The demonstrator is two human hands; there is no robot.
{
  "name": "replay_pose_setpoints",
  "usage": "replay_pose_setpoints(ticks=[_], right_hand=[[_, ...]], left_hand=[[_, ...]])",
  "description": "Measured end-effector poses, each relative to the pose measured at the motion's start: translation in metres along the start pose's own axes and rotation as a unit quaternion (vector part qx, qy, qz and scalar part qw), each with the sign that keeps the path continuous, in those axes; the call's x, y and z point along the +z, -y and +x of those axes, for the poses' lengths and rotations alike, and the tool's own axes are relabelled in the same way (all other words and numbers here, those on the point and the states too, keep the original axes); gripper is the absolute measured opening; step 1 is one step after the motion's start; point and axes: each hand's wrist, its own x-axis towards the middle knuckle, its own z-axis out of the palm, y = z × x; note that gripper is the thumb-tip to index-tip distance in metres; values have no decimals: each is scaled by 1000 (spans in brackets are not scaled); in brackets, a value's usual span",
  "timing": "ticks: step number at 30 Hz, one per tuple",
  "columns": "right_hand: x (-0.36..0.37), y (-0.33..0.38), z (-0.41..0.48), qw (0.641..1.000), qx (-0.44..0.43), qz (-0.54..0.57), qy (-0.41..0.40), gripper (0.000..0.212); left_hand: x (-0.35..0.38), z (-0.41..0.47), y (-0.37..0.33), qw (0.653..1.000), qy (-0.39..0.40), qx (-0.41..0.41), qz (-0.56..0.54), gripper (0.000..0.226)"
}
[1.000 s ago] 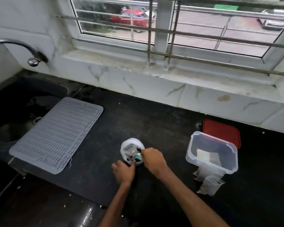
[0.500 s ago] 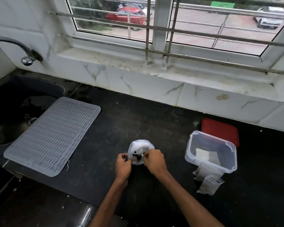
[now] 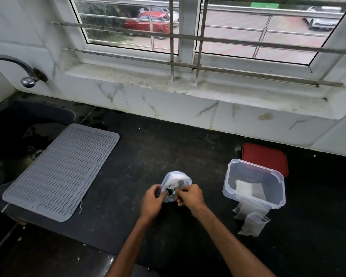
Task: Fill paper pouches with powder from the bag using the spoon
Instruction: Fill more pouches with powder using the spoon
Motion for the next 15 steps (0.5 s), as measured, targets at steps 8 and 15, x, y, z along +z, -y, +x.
replay_pose_setpoints(ticks=[8, 15], right_hand=[[-25, 3, -12, 1000, -21, 18, 8, 9], [-40, 5, -20, 998, -23, 39, 46, 11]], left_hand=[[-4, -2, -4, 992, -59, -83, -79, 21], [4, -4, -9, 988, -122, -92, -27, 13]])
